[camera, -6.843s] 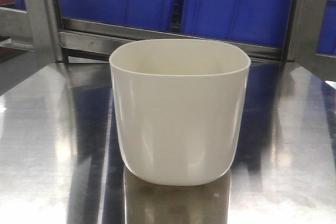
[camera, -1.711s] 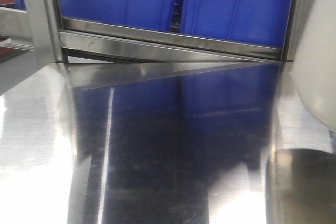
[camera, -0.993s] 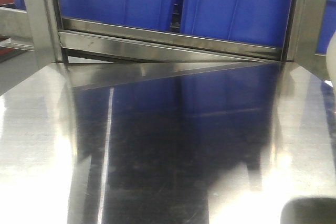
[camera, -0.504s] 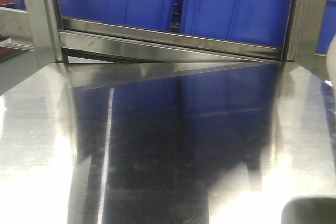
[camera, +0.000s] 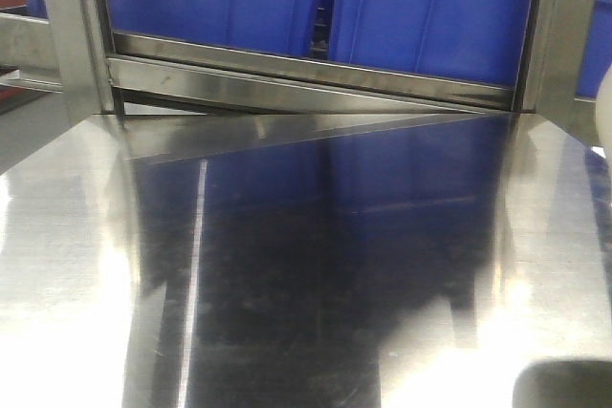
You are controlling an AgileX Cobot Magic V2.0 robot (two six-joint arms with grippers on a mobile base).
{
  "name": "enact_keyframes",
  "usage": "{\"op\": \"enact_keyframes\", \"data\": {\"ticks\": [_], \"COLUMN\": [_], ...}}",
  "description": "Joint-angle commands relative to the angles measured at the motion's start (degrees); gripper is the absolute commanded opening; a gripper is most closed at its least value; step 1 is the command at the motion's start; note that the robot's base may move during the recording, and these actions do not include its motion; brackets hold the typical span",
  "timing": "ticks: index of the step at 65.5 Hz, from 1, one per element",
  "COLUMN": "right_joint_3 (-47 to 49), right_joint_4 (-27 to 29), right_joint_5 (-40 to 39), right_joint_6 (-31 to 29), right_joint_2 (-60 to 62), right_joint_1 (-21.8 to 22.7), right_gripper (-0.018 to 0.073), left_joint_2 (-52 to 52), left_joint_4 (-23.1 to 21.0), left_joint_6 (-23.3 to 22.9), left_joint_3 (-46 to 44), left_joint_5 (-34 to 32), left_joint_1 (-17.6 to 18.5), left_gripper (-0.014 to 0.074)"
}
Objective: Move white bin to right shelf second layer
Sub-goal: 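Lift the white bin off the table with the right gripper, then drive the base backward and turn away from the table holding the bin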
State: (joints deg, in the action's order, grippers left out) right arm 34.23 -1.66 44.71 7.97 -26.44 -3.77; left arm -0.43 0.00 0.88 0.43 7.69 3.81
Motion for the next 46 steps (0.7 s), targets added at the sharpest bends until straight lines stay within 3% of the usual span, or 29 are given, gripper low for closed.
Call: {"op": "enact_keyframes", "data": {"ticks": [1, 46], "right_joint_3": [1.6, 1.6], "right_joint_4": [0.1, 0.1], "right_joint_5": [-5.0, -5.0], "right_joint_6": [-0.4, -0.4], "right_joint_2": [-0.2, -0.2], "right_joint_1": [0.4, 0.4], "right_gripper": [0.0048, 0.0048], "left_joint_2": [-0.9, -0.9], "left_joint_4": [0.0, 0.0], "left_joint_6": [-0.2, -0.2], "left_joint_3": [2.1, 2.1], "left_joint_5": [-4.9, -4.9], "left_joint_1": [0.1, 0.1], "left_gripper": [0.0085, 0.0085]}}
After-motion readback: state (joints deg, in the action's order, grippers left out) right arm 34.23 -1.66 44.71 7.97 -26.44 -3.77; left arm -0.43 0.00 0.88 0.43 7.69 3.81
